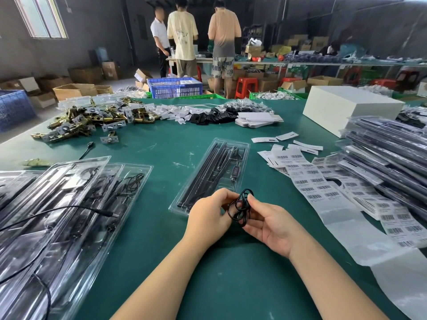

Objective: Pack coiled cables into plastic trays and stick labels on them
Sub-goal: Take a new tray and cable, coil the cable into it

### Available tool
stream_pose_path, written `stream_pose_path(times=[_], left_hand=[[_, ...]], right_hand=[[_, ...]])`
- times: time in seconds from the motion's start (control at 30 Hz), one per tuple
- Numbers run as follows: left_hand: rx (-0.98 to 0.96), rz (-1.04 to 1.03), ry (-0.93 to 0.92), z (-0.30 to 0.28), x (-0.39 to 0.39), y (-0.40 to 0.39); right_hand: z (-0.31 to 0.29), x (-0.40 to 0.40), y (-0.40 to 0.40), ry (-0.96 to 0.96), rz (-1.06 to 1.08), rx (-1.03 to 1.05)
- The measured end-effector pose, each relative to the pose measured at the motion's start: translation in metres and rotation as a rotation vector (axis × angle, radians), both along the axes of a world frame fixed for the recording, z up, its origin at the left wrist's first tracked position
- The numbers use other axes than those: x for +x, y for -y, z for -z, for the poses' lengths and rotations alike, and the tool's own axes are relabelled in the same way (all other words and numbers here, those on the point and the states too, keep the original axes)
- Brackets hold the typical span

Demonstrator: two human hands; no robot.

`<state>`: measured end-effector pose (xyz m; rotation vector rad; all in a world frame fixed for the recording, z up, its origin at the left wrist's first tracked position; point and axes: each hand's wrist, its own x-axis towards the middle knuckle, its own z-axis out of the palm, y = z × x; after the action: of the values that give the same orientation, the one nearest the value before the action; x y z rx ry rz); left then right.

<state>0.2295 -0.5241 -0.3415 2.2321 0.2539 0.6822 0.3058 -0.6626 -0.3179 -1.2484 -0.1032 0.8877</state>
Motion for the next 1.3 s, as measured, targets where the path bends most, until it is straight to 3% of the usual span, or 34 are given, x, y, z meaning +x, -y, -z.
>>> stream_pose_path(times=[0.33, 0.5, 0.6, 0.73, 0.87, 1.07, 1.2, 1.3], left_hand=[[-0.088, 0.032, 0.031, 0.0, -0.001, 0.002], [-0.181, -0.072, 0.137, 0.002, 0.004, 0.003], [-0.099, -0.06, 0.143, 0.001, 0.003, 0.004], [0.039, -0.037, 0.013, -0.001, 0.0, 0.005], [0.169, 0.015, -0.102, -0.004, -0.003, 0.006], [0.168, 0.044, -0.132, -0.005, -0.003, 0.004], [0.096, -0.004, -0.102, -0.003, 0.0, 0.002], [0.01, -0.079, -0.051, -0.003, 0.006, 0.0]], right_hand=[[-0.001, -0.002, -0.006, -0.054, 0.138, 0.056], [0.002, -0.013, -0.015, -0.054, 0.205, 0.11], [0.003, -0.017, -0.019, -0.019, 0.251, 0.113], [0.005, -0.018, -0.021, 0.013, 0.335, 0.168], [0.01, -0.017, -0.022, 0.174, 0.407, 0.127], [0.016, -0.01, -0.016, 0.481, 0.44, -0.062], [0.012, -0.006, -0.009, 0.663, 0.292, -0.094], [0.015, -0.007, -0.006, 0.925, 0.215, -0.248]])
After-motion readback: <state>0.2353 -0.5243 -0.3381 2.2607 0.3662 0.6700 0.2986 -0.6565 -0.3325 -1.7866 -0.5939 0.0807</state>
